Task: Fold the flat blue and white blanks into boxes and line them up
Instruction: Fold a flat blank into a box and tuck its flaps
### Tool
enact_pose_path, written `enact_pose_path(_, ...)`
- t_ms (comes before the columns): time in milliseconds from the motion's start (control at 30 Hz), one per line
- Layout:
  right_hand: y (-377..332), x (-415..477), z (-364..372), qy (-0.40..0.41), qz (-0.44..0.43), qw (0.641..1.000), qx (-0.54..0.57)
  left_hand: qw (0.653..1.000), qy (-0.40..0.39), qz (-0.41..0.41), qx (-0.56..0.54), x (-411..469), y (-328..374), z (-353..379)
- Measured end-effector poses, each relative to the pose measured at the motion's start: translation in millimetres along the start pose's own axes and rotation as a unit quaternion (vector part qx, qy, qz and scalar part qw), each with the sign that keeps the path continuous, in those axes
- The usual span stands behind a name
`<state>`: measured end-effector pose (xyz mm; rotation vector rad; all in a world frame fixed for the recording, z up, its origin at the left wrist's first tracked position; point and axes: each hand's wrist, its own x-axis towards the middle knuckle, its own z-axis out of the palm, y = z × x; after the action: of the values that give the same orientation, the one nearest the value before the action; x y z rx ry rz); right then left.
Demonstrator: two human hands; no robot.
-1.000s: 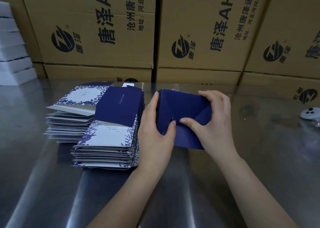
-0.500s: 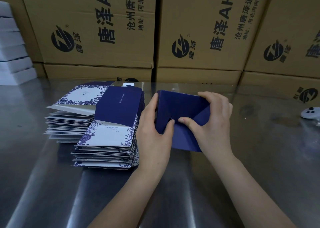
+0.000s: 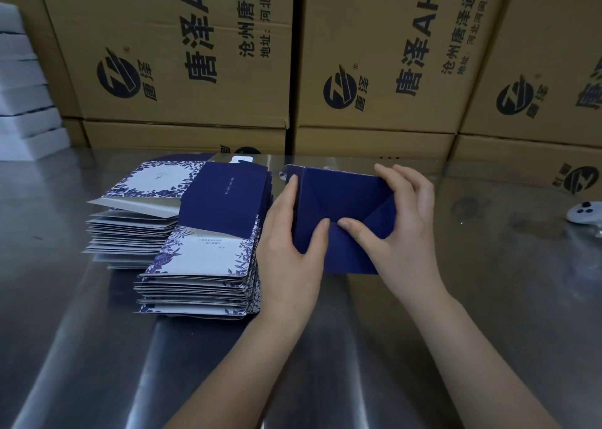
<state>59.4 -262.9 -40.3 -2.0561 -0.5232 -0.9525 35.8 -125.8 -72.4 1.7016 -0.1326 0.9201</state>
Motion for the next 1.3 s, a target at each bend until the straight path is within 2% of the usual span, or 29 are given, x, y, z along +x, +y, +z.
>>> enact_pose_path(133, -5.9, -0.5, -3.0, -0.023, 0.036, 0.999, 0.027, 0.999, -0.034, 0.019, 0.000, 1.8, -1.3, -1.9)
enact_pose_path(467, -10.2, 0.9, -7.7, -0.029, 0.115, 0.993, -0.015, 0.987, -0.150, 0.045, 0.020, 1.8, -3.1, -1.9)
enact_pose_path(600, -9.8, -0.7, -2.7, -0.031, 0.113, 0.993, -0.003, 0.979, -0.184, 0.080, 0.039, 0.1, 0.4, 2.2)
enact_pose_path(700, -7.8, -0.9, 0.1, 0.001, 0.150, 0.987, 0.063, 0.978, -0.189, 0.088, -0.028, -3.3, -0.3, 2.5)
enact_pose_path(800, -0.6, 0.3, -1.1, 0.047, 0.206, 0.965, 0.153, 0.973, -0.179, 0.045, -0.139, -2.9, -1.3, -2.0)
enact_pose_path(867, 4.5, 1.4, -3.5, 0.067, 0.254, 0.932, 0.249, 0.979, -0.138, 0.039, -0.143, -1.0, -0.8, -2.8)
enact_pose_path(967, 12.3, 3.2, -4.3, 0.114, 0.327, 0.851, 0.396, 0.991, -0.048, 0.031, -0.120, 2.9, -2.4, -1.3)
enact_pose_path(1000, 15.3, 4.2, -4.1, 0.127, 0.347, 0.818, 0.440, 0.991, -0.031, 0.004, -0.129, 4.6, -2.1, -1.3)
enact_pose_path(1067, 22.2, 5.4, -3.4, 0.126, 0.365, 0.746, 0.543, 0.979, -0.006, -0.106, -0.174, 9.8, -2.6, -1.1)
enact_pose_path(1133, 26.3, 5.0, -3.3, 0.100, 0.358, 0.691, 0.620, 0.943, -0.008, -0.222, -0.248, 15.7, -1.8, -2.4)
enact_pose_path(1200, 28.2, 2.3, -1.0, 0.071, 0.359, 0.654, 0.662, 0.885, -0.048, -0.304, -0.349, 19.0, -1.2, -4.3)
enact_pose_path(1300, 29.7, -0.9, 4.9, 0.030, 0.378, 0.630, 0.678, 0.824, -0.100, -0.348, -0.436, 21.4, 0.2, -7.3)
